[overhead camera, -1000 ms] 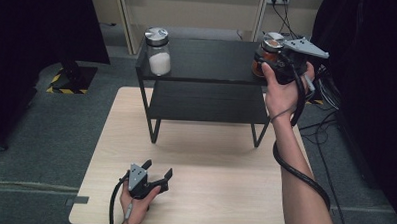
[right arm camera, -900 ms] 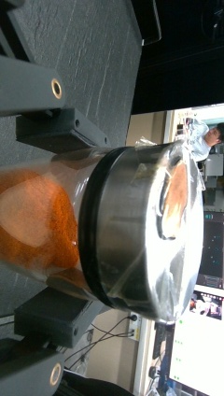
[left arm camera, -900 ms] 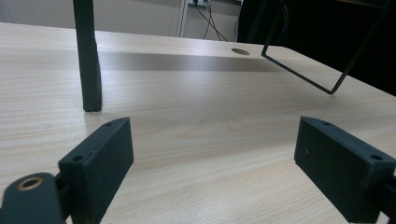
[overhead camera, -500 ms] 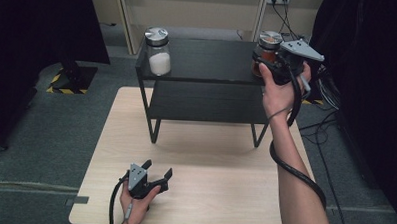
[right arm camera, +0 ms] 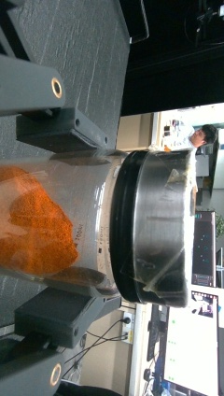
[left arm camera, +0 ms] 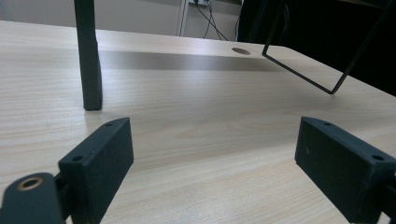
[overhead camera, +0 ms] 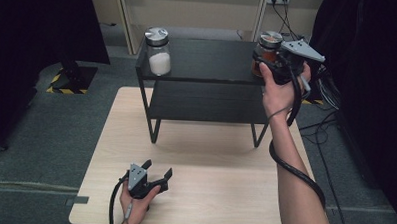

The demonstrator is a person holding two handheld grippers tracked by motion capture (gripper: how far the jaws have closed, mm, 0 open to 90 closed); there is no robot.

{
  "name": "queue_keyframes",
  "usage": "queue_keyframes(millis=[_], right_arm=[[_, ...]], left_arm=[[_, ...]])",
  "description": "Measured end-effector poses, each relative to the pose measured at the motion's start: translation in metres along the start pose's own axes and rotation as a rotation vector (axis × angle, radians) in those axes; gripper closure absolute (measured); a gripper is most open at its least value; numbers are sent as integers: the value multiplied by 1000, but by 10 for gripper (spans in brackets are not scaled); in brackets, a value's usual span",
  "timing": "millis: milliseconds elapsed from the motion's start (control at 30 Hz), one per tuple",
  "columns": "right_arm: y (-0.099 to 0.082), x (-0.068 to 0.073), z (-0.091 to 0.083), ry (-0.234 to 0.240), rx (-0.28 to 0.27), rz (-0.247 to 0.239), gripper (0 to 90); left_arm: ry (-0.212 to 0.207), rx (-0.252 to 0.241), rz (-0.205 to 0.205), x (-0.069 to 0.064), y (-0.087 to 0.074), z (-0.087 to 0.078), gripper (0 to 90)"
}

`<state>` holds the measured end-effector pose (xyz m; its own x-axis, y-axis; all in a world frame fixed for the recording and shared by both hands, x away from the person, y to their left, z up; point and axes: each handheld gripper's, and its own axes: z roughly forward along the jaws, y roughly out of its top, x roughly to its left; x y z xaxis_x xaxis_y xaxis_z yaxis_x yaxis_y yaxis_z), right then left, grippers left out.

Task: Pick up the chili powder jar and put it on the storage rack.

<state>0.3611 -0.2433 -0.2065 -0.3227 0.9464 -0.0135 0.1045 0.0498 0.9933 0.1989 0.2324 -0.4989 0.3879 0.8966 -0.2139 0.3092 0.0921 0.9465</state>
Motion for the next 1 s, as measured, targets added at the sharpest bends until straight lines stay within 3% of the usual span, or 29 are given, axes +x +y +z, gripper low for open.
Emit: queue_keyframes(millis=[367, 633, 1000], right_arm=[[-1, -1, 0, 3, -4, -3, 310], [-13, -7, 2, 33, -45, 36, 134], [-13, -4, -6, 35, -64, 73, 83]], left_arm=[[1, 2, 2, 0, 0, 0, 111], [2, 1, 3, 0, 0, 0, 110], [4, -1, 0, -1, 0, 0, 110]])
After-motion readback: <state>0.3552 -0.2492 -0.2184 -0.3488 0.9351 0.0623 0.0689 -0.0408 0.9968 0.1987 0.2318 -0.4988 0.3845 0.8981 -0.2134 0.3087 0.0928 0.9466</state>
